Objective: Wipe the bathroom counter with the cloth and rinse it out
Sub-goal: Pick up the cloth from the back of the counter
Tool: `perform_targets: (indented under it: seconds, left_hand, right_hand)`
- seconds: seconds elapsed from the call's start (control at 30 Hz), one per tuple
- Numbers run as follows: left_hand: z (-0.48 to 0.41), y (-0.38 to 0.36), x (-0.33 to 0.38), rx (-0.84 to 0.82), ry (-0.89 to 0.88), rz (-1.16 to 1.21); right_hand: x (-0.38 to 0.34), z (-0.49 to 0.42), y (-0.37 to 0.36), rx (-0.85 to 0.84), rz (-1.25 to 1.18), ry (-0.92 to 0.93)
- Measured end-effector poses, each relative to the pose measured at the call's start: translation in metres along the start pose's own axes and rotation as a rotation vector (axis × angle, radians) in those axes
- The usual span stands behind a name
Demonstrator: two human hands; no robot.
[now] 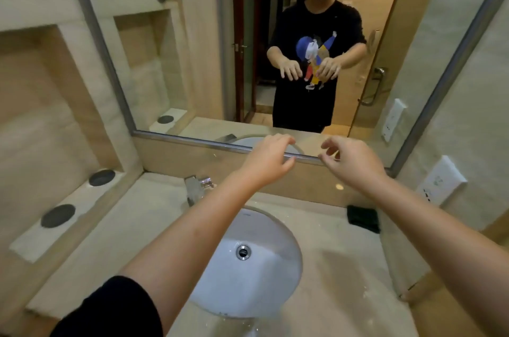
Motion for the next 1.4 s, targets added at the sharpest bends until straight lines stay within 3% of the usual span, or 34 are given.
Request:
perform_targets:
  seconds: [0.5, 1.4]
  left_hand:
    - [0.071, 0.011, 0.006, 0.035, 0.071, -0.087]
    - [-0.090, -0.092, -0.024, -0.264, -0.267, 0.096]
  right_hand:
    - [-0.026, 0.047, -0.011, -0.064, -0.011, 0.071]
    - [0.087, 0.002, -0.057, -0.137, 0.151, -0.435]
Point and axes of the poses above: each hand's wrist, its own z-axis away from the middle knuckle, its own y-axis out of the back of the hand, x = y × z, the point moved 9 cm from there along -z, towards the middle knuckle, and after that the axes turned 12 degrees about z, right-handed, at the moved point
